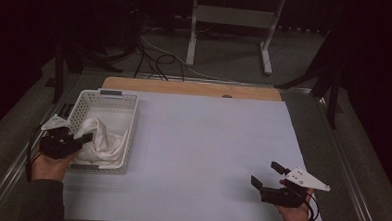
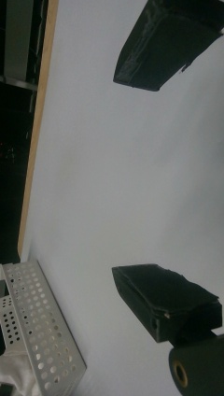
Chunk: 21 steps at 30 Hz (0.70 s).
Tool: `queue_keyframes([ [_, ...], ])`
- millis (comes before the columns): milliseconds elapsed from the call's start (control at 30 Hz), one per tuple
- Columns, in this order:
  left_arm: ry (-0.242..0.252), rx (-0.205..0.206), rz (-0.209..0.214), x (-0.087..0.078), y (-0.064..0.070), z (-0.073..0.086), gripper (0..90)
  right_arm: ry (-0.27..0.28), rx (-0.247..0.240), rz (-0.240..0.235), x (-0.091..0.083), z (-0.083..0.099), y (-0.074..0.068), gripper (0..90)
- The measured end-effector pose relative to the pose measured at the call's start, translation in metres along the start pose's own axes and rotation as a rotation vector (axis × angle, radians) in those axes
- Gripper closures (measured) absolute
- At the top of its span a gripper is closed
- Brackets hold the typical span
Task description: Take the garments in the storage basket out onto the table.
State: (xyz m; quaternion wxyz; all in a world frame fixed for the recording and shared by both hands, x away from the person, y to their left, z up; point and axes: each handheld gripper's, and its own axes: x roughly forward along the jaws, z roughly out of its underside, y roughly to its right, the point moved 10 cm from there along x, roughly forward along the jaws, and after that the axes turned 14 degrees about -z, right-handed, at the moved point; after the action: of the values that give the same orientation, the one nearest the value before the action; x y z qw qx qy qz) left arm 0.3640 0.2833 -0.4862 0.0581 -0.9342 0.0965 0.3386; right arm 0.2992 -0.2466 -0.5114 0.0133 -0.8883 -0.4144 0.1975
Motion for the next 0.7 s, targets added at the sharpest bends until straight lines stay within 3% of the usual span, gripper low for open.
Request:
queue_keyframes([
  [700,0.125,-0.049,0.034,-0.022,0.002,-0.047,84.6,0.002,-0.002,-0.001,-0.001,0.000,0.001,7.5],
])
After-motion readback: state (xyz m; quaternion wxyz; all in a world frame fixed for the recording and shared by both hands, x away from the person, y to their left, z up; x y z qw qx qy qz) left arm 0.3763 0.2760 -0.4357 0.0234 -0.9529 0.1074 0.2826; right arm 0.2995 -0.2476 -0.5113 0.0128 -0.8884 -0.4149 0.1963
